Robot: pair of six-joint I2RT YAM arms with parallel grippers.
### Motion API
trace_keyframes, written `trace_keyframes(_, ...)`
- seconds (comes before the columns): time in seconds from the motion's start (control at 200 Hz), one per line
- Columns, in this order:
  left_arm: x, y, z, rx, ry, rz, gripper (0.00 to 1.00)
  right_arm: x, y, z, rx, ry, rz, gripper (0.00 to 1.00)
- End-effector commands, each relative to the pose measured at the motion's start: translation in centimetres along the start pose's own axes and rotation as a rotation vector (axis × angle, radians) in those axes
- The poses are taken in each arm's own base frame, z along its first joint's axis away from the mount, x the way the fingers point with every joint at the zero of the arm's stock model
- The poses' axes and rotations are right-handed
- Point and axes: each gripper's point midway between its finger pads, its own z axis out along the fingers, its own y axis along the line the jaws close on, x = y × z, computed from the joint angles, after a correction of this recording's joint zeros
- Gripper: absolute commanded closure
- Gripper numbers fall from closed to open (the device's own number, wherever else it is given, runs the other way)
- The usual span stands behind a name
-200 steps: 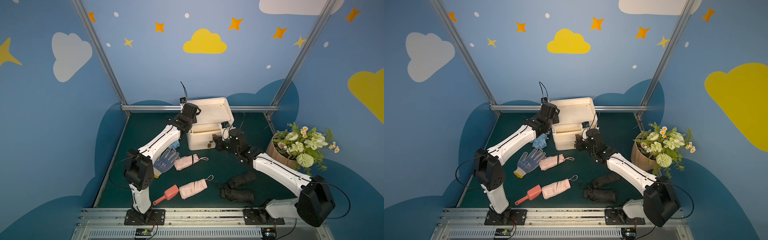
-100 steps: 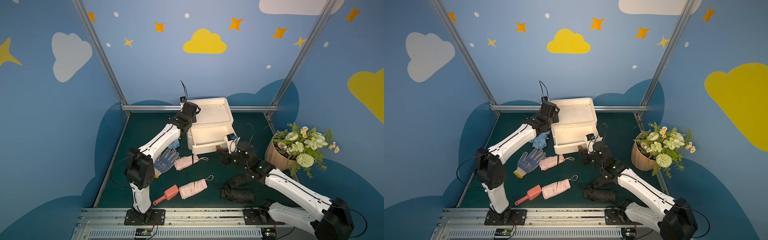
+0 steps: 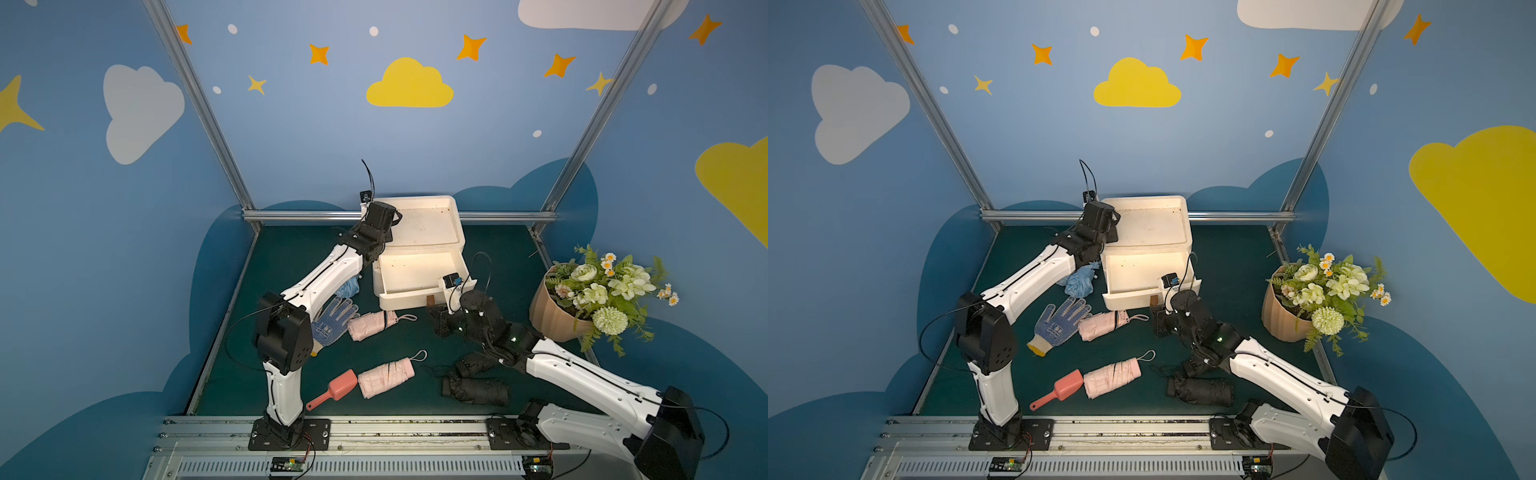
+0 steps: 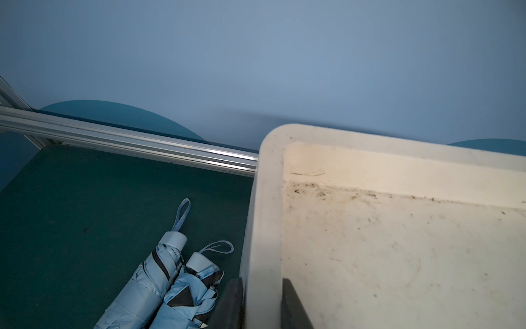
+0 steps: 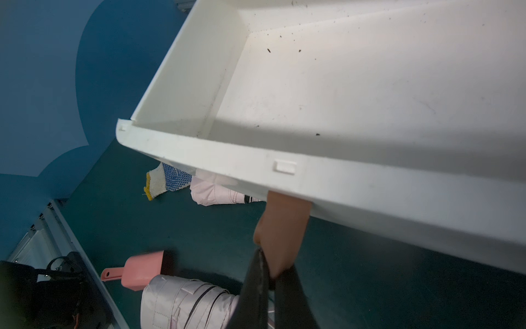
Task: Place the umbrella in the drawer by color
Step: Open the drawer in the storage box.
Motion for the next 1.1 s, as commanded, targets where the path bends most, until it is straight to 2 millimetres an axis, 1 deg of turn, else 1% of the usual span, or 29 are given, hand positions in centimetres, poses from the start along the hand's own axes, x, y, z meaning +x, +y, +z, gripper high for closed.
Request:
trace_keyframes(0.0,-0.4,0.8,1.8,-0.049,-0.046,-0.131,0.77,0.7,1.5,-0.1,-0.031,0.054,-0.004,1.00)
trace_keyframes(0.05,-0.2,0.6,1.8,-0.038,-0.039,-0.121,0.76,0.7,1.4,0.0,-0.021,0.073,-0.014,0.99)
trace_keyframes(0.085,-0.2,0.5,1.7,-0.031,-0.034,-0.116,0.75,0.6,1.3,-0.1,-0.005,0.088,-0.021,0.88)
trace_keyframes(0.135,-0.2,0.5,1.6,-0.023,-0.027,-0.104,0.73,0.6,1.1,-0.4,0.015,0.107,-0.041,0.80)
trace_keyframes(0.18,-0.2,0.6,1.2,-0.010,-0.022,-0.091,0.69,0.6,1.0,-0.9,0.024,0.128,-0.086,0.71)
trace_keyframes(0.255,-0.6,0.9,0.5,0.024,-0.017,-0.078,0.61,0.6,1.0,-2.0,0.022,0.157,-0.206,0.60)
trace_keyframes(0.305,-1.1,1.1,-0.2,0.058,-0.019,-0.074,0.56,0.6,1.2,-2.7,0.001,0.164,-0.293,0.55)
trace_keyframes(0.37,-1.6,1.3,-1.4,0.111,-0.016,-0.069,0.51,1.1,2.2,-3.7,-0.080,0.178,-0.414,0.53)
trace_keyframes(0.425,-2.1,1.4,-2.7,0.162,-0.012,-0.059,0.44,1.5,3.4,-4.7,-0.166,0.176,-0.510,0.52)
trace_keyframes(0.461,-2.2,1.6,-3.5,0.192,-0.008,-0.049,0.42,1.8,4.0,-5.3,-0.217,0.168,-0.578,0.51)
trace_keyframes(0.571,-1.8,1.6,-7.3,0.311,0.000,0.022,0.38,3.3,5.2,-7.6,-0.357,0.150,-0.827,0.53)
trace_keyframes(0.631,-0.7,2.0,-9.4,0.368,0.013,0.037,0.36,4.4,5.5,-9.0,-0.426,0.149,-0.945,0.54)
trace_keyframes(0.691,1.1,2.6,-11.5,0.429,0.029,0.023,0.34,6.0,5.3,-10.3,-0.485,0.167,-1.057,0.52)
trace_keyframes(0.766,3.8,3.3,-13.8,0.508,0.052,-0.033,0.32,7.9,4.3,-11.5,-0.512,0.222,-1.154,0.47)
trace_keyframes(0.831,5.9,4.1,-15.6,0.568,0.055,-0.104,0.31,9.6,3.0,-12.0,-0.513,0.308,-1.194,0.48)
trace_keyframes(0.841,6.5,4.2,-15.6,0.570,0.064,-0.115,0.31,10.1,2.8,-12.1,-0.519,0.331,-1.200,0.48)
trace_keyframes(0.891,8.0,4.9,-16.7,0.602,0.067,-0.169,0.31,12.0,1.8,-12.9,-0.553,0.434,-1.224,0.48)
trace_keyframes(0.946,9.8,5.7,-17.5,0.614,0.083,-0.213,0.30,13.8,0.5,-13.3,-0.561,0.555,-1.220,0.47)
trace_keyframes(1.006,11.2,6.5,-18.4,0.621,0.094,-0.229,0.30,15.2,-0.9,-13.5,-0.538,0.665,-1.218,0.46)
trace_keyframes(1.096,12.5,7.5,-19.6,0.626,0.087,-0.225,0.30,17.0,-2.8,-13.3,-0.509,0.774,-1.222,0.41)
